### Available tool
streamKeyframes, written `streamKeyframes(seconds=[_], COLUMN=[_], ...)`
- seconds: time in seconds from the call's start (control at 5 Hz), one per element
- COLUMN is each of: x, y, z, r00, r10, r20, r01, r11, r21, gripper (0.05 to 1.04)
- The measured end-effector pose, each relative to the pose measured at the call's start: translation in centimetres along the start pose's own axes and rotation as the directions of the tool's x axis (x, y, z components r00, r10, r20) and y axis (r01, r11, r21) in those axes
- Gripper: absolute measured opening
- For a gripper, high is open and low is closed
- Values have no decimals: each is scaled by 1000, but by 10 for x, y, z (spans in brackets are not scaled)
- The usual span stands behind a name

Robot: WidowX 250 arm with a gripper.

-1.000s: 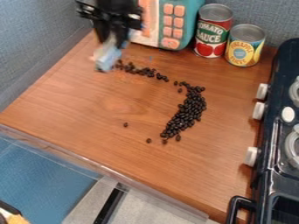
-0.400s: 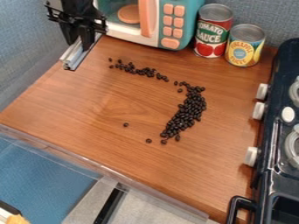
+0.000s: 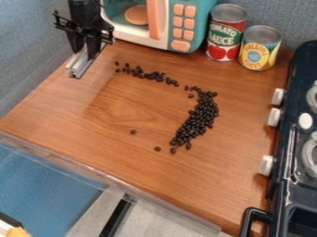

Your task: Sweep into pile

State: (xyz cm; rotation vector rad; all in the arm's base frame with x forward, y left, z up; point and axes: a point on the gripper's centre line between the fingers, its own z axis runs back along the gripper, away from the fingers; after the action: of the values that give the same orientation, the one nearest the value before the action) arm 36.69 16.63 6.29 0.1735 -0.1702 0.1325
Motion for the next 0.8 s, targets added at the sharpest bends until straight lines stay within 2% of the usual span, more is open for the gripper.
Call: streamKeyframes(seconds=[0.4, 0.8], x=[1, 3], y=[4, -7], z=[-20, -30], r00=[999, 999], r10=[-8, -37], r20=[-32, -25], r01=[9, 38], r11=[999, 998], r21=[31, 57], gripper=[345, 345])
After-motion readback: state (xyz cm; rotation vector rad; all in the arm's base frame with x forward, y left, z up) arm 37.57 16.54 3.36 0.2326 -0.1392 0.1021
